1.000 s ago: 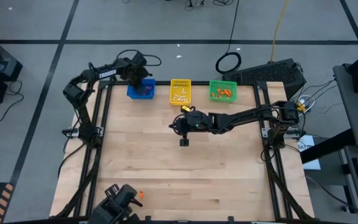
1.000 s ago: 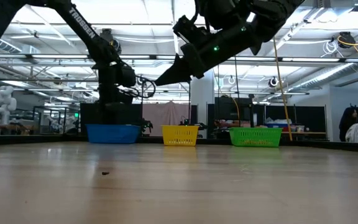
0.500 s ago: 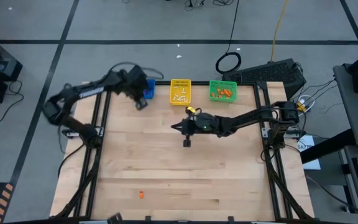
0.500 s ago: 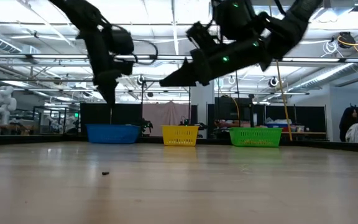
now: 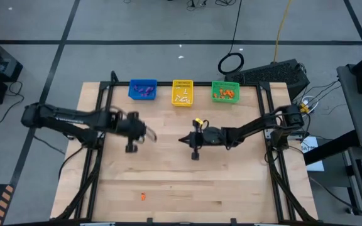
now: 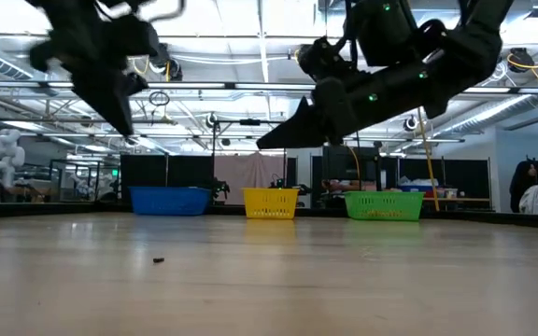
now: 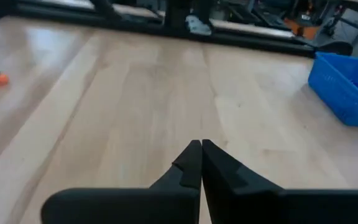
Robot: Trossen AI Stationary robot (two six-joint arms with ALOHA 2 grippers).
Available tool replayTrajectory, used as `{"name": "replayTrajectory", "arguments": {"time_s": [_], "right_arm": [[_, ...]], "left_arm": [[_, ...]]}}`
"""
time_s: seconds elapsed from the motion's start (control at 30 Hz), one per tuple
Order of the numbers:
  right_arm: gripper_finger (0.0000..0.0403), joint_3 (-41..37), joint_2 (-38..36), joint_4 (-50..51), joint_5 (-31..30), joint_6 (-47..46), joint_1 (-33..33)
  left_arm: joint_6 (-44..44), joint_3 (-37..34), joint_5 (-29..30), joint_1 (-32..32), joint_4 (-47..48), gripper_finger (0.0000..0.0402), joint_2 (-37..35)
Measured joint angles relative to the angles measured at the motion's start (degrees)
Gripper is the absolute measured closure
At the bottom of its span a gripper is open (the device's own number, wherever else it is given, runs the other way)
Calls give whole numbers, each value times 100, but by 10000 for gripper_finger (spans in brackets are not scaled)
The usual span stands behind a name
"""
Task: Sort Halloween decoration
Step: Put the orange skeleton toy into the green bin
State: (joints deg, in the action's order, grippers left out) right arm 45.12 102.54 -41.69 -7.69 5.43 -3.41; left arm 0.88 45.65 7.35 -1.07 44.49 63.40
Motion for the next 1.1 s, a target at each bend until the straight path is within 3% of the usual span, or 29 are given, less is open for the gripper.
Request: {"name": "replayTrajectory", "arguments": {"time_s": [0.23, 0.57, 0.73, 0.93, 1.1], "right_arm": [[403, 0, 0, 165, -563, -108, -613], [403, 0, 0, 166, -893, -226, -906], [403, 0, 0, 168, -897, -308, -904], [403, 0, 0, 169, -895, -328, -904], [403, 0, 0, 169, -896, -328, -904]], "left_arm": [[-627, 0, 74, -2013, -554, 402, 306], [-952, 0, -387, -3993, -2669, 401, 1653], [-963, 65, -419, -4476, -3284, 379, 2297], [-922, 166, -413, -4555, -3349, 309, 2865], [-291, 166, -366, -4546, -3348, 259, 3190]]}}
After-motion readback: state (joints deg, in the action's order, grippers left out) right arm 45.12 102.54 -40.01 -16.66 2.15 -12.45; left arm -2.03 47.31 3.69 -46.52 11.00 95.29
